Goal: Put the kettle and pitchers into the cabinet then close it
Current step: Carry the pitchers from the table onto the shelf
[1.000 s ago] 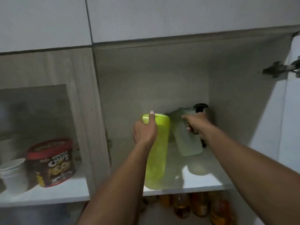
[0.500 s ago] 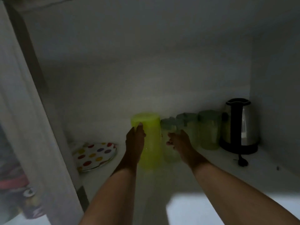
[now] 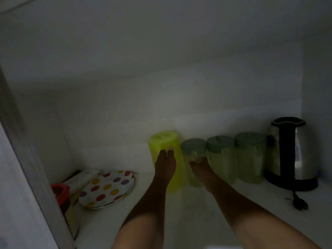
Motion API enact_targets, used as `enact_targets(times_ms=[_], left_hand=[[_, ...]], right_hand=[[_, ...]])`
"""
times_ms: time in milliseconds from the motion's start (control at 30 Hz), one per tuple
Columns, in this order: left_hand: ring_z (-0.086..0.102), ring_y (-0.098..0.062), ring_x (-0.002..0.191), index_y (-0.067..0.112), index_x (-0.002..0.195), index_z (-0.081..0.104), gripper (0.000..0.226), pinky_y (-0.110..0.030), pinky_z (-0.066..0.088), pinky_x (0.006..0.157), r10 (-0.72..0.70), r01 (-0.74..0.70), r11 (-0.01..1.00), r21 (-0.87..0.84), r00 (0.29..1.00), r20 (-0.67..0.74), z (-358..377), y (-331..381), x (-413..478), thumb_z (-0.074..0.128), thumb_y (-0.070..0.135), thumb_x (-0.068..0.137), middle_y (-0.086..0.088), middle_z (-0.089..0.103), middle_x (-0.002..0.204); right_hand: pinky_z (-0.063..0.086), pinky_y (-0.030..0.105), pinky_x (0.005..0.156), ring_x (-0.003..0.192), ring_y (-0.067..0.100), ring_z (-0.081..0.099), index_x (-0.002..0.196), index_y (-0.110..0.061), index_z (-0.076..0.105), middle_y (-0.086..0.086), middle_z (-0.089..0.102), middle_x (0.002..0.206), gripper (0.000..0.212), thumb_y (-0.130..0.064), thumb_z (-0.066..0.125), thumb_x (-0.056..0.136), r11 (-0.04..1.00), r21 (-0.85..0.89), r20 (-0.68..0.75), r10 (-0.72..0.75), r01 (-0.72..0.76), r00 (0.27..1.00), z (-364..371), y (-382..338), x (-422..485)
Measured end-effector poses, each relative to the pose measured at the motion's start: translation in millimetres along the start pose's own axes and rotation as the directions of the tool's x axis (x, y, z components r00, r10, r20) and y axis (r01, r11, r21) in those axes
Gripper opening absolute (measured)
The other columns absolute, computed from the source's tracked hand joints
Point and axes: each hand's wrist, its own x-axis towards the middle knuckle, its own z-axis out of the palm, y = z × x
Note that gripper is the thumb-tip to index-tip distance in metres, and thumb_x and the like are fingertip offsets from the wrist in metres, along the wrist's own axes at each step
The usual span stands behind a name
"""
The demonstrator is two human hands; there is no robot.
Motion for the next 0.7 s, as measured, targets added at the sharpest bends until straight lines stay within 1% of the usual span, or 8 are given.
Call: enact_targets(times_ms=[100,133,233,300,400,500,567,700], left_hand=[[0.052,-0.039,0.129,0.015,0.151,0.033,0.079,-0.061,0.045,0.101,-0.023,0.020,0.996,-0.084,0.999,-0.034,4,-11,10,0.038,0.067,0.090,-0.015,0.052,0.145],[0.048,-0.042,0.132,0.015,0.154,0.027,0.091,-0.064,0.042,0.103,-0.047,0.043,0.990,-0.131,0.999,-0.028,6,-18,19,0.038,0.071,0.084,-0.019,0.047,0.149],[0.039,-0.057,0.129,0.000,0.143,0.036,0.101,-0.073,0.032,0.104,-0.083,0.076,0.978,-0.196,0.996,-0.025,7,-32,41,0.041,0.073,0.072,-0.035,0.040,0.143],[0.042,-0.057,0.127,-0.003,0.137,0.044,0.094,-0.070,0.033,0.105,-0.124,0.114,0.967,-0.229,0.992,-0.032,6,-42,55,0.043,0.068,0.075,-0.034,0.045,0.139],[0.046,-0.053,0.128,0.002,0.137,0.048,0.109,-0.069,0.036,0.107,-0.168,0.160,0.964,-0.212,0.986,-0.021,4,-51,63,0.042,0.081,0.062,-0.031,0.047,0.141],[0.054,-0.042,0.124,0.008,0.134,0.048,0.090,-0.059,0.041,0.105,-0.180,0.173,0.976,-0.129,0.983,-0.041,-6,-25,28,0.036,0.081,0.082,-0.022,0.054,0.137],[0.056,-0.039,0.118,0.014,0.128,0.047,0.072,-0.055,0.045,0.102,-0.127,0.122,0.991,-0.052,0.987,-0.102,-12,-14,6,0.038,0.074,0.089,-0.020,0.055,0.132],[0.053,-0.042,0.118,0.019,0.121,0.041,0.056,-0.051,0.045,0.098,-0.081,0.087,0.996,0.027,0.984,-0.160,-23,-11,-22,0.064,0.056,0.087,-0.019,0.046,0.132]], right_hand=[[0.046,0.043,0.092,0.110,0.036,0.054,0.141,-0.002,0.031,0.020,0.050,0.130,0.051,-0.021,0.052,0.100,0.999,-0.043,-0.021,0.003,-0.003,1.000,0,0,5],[0.046,0.043,0.093,0.109,0.035,0.054,0.143,-0.002,0.029,0.019,0.050,0.129,0.053,-0.022,0.052,0.100,0.999,-0.041,-0.016,0.011,-0.012,1.000,0,1,6],[0.041,0.036,0.088,0.115,0.032,0.050,0.149,-0.006,0.021,0.016,0.045,0.139,0.061,-0.026,0.051,0.100,0.998,-0.047,0.003,0.032,-0.032,0.999,2,4,7],[0.042,0.038,0.092,0.125,0.035,0.048,0.147,-0.004,0.022,0.018,0.042,0.144,0.059,-0.025,0.051,0.101,0.998,-0.054,-0.005,0.038,-0.039,0.999,3,5,7],[0.041,0.036,0.090,0.129,0.035,0.046,0.152,-0.006,0.016,0.017,0.038,0.149,0.069,-0.031,0.052,0.099,0.993,-0.095,-0.001,0.068,-0.067,0.998,2,7,9],[0.041,0.037,0.097,0.135,0.037,0.040,0.155,-0.008,0.007,0.018,0.026,0.156,0.083,-0.039,0.056,0.096,0.971,-0.221,-0.006,0.089,-0.088,0.996,-2,9,6],[0.043,0.045,0.104,0.131,0.040,0.042,0.152,-0.008,0.012,0.020,0.026,0.151,0.083,-0.040,0.061,0.093,0.958,-0.283,-0.044,0.033,-0.044,0.998,-8,11,1],[0.047,0.052,0.098,0.123,0.042,0.049,0.147,-0.009,0.022,0.020,0.030,0.144,0.076,-0.035,0.064,0.090,0.939,-0.335,-0.119,-0.126,0.079,0.985,-19,4,-21]])
